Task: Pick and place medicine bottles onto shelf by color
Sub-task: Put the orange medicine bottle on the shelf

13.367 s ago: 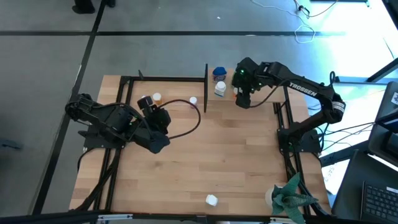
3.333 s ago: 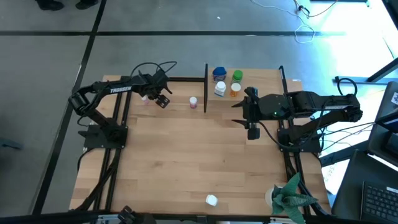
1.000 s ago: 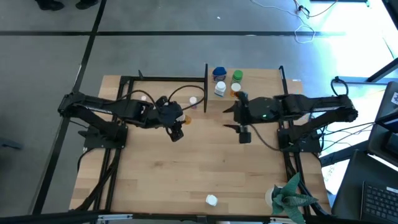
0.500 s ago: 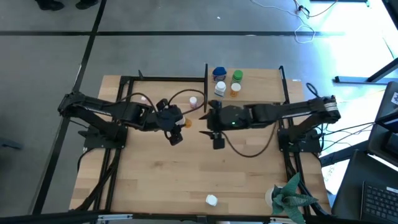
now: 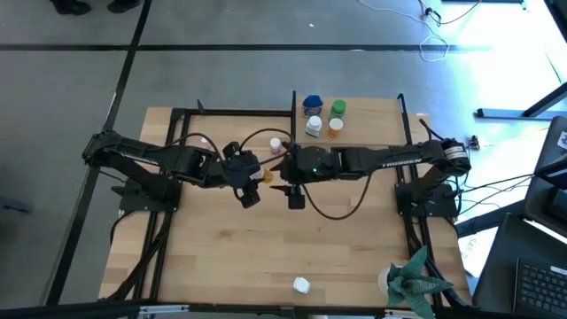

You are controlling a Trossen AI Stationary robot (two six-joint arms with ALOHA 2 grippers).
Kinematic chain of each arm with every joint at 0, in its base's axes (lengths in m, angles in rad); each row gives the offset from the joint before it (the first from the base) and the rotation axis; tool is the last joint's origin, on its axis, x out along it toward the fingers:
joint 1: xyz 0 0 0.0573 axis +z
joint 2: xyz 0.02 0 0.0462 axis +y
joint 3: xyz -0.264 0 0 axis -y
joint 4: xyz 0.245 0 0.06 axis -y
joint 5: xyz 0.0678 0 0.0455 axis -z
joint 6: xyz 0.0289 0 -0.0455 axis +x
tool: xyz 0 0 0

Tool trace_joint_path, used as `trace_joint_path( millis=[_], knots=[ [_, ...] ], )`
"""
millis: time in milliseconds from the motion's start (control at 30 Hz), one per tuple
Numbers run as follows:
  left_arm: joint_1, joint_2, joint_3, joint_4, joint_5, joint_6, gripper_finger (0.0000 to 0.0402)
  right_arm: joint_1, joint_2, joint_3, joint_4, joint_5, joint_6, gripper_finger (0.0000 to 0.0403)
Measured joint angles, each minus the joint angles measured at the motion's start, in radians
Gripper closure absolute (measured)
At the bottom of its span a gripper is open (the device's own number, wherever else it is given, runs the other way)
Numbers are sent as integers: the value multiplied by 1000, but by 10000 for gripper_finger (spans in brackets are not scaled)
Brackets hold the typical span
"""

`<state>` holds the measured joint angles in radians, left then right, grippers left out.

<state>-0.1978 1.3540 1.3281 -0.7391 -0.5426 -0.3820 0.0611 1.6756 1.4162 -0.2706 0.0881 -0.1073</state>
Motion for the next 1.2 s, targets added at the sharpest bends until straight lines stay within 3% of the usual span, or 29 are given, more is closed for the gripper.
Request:
trace_joint_path(
  millis=[1200],
  knots=[
    [0,0,0,47,3,41,211,-94,18,0,21,-229,28,161]
  ],
)
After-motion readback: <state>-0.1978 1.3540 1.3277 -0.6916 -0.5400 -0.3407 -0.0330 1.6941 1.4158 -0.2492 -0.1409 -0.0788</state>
